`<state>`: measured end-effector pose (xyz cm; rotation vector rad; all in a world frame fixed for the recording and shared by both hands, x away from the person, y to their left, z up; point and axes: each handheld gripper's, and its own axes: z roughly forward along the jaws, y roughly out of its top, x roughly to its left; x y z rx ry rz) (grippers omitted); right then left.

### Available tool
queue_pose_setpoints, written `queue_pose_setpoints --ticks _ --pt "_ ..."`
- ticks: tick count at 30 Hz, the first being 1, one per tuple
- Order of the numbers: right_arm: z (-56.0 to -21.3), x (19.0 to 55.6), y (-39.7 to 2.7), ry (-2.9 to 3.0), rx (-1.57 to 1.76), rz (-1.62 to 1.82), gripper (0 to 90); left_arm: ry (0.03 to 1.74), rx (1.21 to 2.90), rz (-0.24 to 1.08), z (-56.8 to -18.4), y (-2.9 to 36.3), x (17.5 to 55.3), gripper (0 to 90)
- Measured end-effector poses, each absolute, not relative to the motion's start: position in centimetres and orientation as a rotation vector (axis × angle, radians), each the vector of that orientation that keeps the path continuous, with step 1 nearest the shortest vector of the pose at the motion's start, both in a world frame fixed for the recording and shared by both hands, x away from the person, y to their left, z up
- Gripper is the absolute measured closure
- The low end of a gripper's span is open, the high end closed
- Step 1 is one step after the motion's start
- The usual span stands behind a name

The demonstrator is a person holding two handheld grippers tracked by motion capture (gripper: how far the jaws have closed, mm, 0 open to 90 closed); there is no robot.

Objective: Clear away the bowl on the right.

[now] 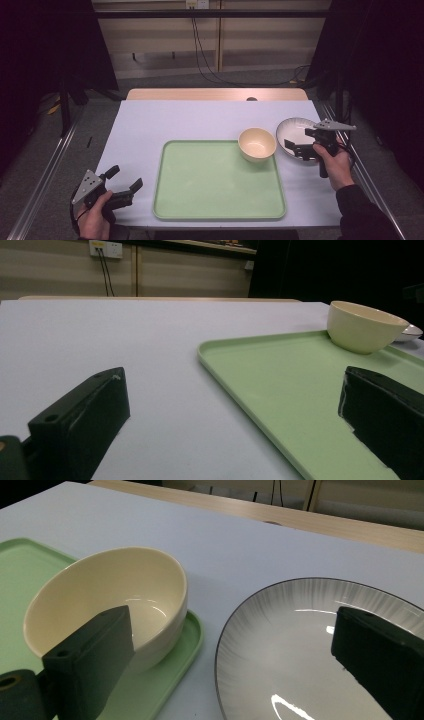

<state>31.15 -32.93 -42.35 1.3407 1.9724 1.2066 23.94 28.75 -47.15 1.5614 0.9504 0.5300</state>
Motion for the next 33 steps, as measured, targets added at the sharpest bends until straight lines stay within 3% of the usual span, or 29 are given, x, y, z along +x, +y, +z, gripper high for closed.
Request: queue_pose_setpoints --ticks 33 --pt "-42.9 25.7 -34.3 1.920 1.331 1.213 3.4 0.951 1.556 0.527 -47.1 28.6 24.0 0.1"
